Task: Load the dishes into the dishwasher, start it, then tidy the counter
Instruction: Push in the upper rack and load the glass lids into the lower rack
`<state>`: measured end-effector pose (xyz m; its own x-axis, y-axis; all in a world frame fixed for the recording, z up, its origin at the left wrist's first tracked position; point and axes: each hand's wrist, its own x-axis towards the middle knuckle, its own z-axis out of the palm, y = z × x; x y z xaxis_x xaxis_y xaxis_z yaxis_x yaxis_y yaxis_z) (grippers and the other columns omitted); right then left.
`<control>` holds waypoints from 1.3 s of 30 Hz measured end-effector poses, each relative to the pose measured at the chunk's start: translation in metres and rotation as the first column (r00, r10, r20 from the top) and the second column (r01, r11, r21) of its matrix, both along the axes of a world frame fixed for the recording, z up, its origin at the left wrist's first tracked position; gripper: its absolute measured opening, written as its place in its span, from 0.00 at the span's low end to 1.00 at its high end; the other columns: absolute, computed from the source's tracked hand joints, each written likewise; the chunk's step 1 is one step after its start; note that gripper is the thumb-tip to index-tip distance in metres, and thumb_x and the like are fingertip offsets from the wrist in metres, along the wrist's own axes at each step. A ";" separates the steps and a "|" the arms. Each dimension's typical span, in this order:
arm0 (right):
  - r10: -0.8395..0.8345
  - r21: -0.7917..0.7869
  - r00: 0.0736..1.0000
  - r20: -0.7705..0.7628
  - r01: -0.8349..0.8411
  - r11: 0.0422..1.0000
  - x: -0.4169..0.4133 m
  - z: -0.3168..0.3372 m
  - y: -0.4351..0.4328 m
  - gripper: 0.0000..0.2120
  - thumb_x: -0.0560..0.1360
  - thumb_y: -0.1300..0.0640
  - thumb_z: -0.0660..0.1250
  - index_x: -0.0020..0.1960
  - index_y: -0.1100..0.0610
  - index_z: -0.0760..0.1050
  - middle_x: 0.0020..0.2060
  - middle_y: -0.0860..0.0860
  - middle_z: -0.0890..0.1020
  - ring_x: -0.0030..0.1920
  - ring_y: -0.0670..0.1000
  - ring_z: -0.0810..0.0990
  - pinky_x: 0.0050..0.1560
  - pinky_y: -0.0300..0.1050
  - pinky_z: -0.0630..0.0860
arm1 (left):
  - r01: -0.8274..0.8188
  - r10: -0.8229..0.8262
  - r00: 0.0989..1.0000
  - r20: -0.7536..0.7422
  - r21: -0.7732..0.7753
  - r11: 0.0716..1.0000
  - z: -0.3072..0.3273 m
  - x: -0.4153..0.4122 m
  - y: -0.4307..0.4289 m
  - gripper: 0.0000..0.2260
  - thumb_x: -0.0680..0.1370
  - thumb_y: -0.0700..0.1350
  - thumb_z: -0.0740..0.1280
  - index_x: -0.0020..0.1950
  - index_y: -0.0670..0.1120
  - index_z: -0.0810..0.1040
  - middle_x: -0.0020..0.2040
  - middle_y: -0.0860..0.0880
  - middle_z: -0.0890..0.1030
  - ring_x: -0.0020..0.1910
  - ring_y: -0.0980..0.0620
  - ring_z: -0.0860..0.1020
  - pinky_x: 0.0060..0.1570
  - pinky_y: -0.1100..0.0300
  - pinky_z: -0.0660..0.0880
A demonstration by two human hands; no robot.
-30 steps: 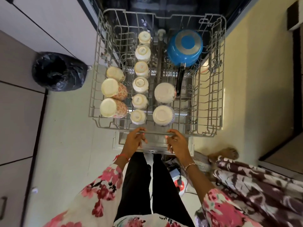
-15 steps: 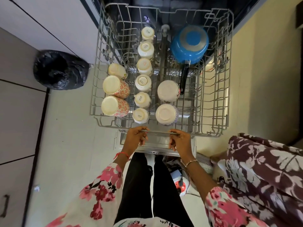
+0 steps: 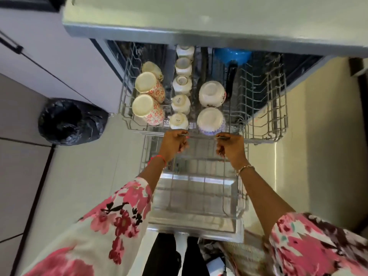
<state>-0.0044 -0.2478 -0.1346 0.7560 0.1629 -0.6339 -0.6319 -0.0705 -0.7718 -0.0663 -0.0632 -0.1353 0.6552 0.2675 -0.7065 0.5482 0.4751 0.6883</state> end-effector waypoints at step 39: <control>0.848 -0.785 0.507 0.154 -0.459 0.417 0.039 0.104 0.043 0.24 0.79 0.53 0.60 0.71 0.61 0.62 0.66 0.63 0.71 0.65 0.63 0.71 0.64 0.54 0.70 | 0.583 -0.654 0.680 -0.333 0.786 0.206 0.135 0.021 0.051 0.21 0.77 0.40 0.65 0.69 0.40 0.68 0.68 0.40 0.70 0.65 0.42 0.70 0.65 0.54 0.67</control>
